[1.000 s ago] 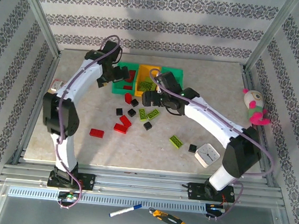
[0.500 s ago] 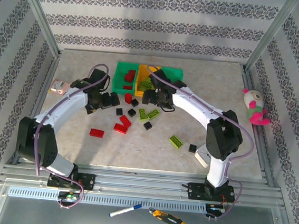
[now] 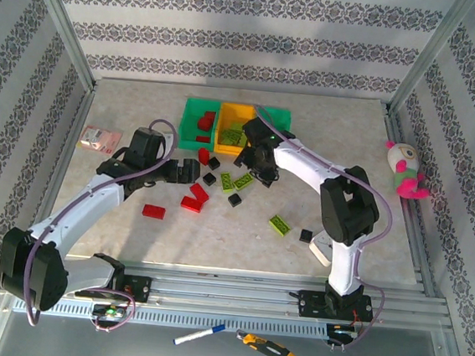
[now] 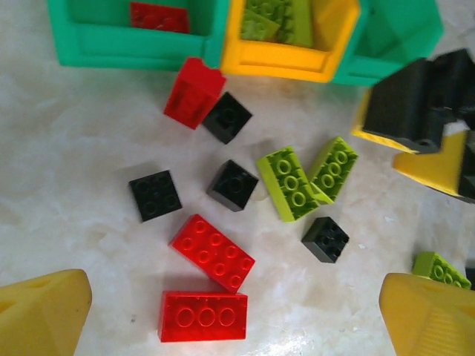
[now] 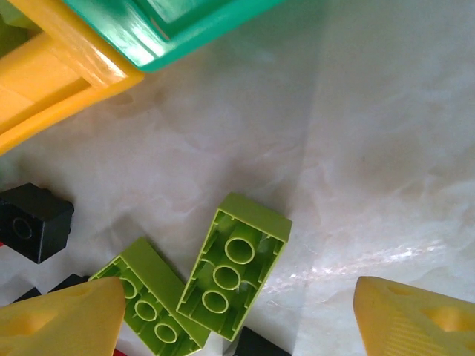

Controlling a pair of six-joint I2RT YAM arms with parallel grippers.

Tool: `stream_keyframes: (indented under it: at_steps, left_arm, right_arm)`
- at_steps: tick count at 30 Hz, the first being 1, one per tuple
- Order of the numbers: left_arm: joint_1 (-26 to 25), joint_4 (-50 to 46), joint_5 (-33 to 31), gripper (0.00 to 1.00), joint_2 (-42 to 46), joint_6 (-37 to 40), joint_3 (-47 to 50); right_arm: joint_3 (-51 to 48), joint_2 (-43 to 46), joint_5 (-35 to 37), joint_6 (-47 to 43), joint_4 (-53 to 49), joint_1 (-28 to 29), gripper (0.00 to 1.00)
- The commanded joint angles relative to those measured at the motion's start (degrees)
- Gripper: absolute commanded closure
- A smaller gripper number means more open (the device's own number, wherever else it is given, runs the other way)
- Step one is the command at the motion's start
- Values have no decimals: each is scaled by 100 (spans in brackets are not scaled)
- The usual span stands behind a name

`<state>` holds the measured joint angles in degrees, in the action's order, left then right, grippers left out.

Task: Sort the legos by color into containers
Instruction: Pick up the lego from the center of the table.

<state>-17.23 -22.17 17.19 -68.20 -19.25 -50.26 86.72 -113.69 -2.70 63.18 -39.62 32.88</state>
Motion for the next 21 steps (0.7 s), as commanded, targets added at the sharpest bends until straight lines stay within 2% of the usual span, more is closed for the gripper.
stream_keyframes:
  at_steps: [1,5,7,12,19,21]
  left_arm:
    - [-99,600,298,1,219,579,181]
    - [-163,855,304,1,351,611,334]
    - [-188,864,300,1,381,613,355]
    - [-230,863,254,1,429,571,423]
    - [-258,958,259,1,487,546,555]
    - [-261,979,289,1,484,538,582]
  right_arm:
    - [-129,-205,-249,459,107,58,22]
    - [-146,-361,-283,566,102,46,29]
    - [-113,-462,-317,585,74,39,37]
    - [-68,-640,-422,625,68,38,44]
    - [-120,-629,-403,591,52,43,47]
    - [-128,-621,-419,582,50,43,52]
